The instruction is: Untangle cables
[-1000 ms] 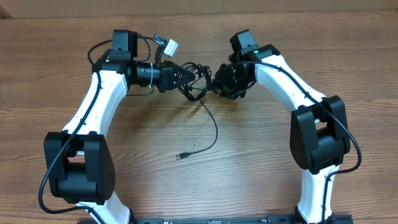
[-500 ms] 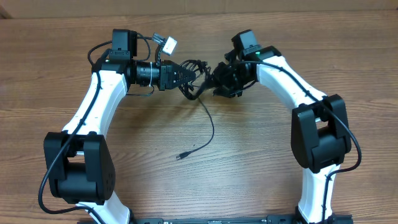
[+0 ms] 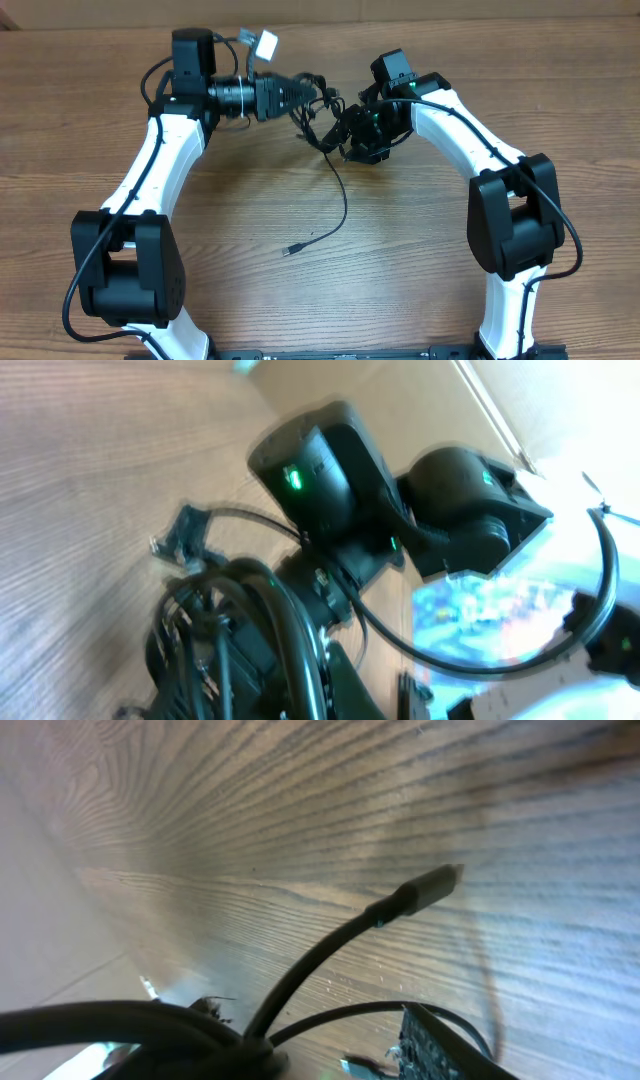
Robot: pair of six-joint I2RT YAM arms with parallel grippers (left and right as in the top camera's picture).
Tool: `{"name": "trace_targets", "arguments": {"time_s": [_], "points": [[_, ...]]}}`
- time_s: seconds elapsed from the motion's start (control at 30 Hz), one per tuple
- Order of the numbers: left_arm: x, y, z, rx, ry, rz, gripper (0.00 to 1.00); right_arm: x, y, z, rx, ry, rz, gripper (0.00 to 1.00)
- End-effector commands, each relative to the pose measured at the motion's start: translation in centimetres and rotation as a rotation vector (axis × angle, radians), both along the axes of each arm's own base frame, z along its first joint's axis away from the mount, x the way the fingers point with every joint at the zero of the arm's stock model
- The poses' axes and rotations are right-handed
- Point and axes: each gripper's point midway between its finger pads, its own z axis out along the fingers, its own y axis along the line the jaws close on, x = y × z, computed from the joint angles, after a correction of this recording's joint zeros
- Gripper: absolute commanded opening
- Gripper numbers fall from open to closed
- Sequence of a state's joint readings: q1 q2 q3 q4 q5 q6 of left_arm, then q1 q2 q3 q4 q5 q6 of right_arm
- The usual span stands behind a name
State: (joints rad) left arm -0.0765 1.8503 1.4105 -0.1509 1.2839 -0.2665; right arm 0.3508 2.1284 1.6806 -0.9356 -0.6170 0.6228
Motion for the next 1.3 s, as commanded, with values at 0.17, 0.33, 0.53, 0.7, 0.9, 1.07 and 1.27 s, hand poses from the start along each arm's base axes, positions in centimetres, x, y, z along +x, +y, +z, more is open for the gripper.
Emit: {"name": "trace_targets", "arguments": {"time_s": [0.17,0.33,0.53,0.7,0.9,1.07,1.27], "points": [[3.6,5.3,3.7,-0.042,0.058,0.219,0.04,-0.5,-5.4,-1.8,-0.326,0.001,-0.067,0.50],[5.8,7.8,-0.7,0.122,0.158,0.456,0.04,-1.1,-8.5,-2.5,-0.456,0.031,-0.089,0.51],[4.6,10.6,-8.3,0.470,0.354,0.685,0.04,-1.4,-9.9,-2.6,-0.492,0.045,-0.076,0.51],[1.6,7.7,-11.0,0.670,0.353,0.593,0.04,-1.6,-9.8,-2.6,-0.486,0.031,-0.029,0.51],[-2.3,3.4,-12.8,0.852,0.295,0.430,0.40,-2.0,-9.4,-2.5,-0.458,0.024,0.032,0.51],[-2.5,2.7,-12.3,0.871,0.252,0.391,0.66,-2.2,-9.0,-2.4,-0.431,0.013,0.079,0.52],[0.1,0.8,-10.4,0.794,0.081,0.369,0.64,-2.2,-8.9,-2.3,-0.424,0.012,0.079,0.54]]}}
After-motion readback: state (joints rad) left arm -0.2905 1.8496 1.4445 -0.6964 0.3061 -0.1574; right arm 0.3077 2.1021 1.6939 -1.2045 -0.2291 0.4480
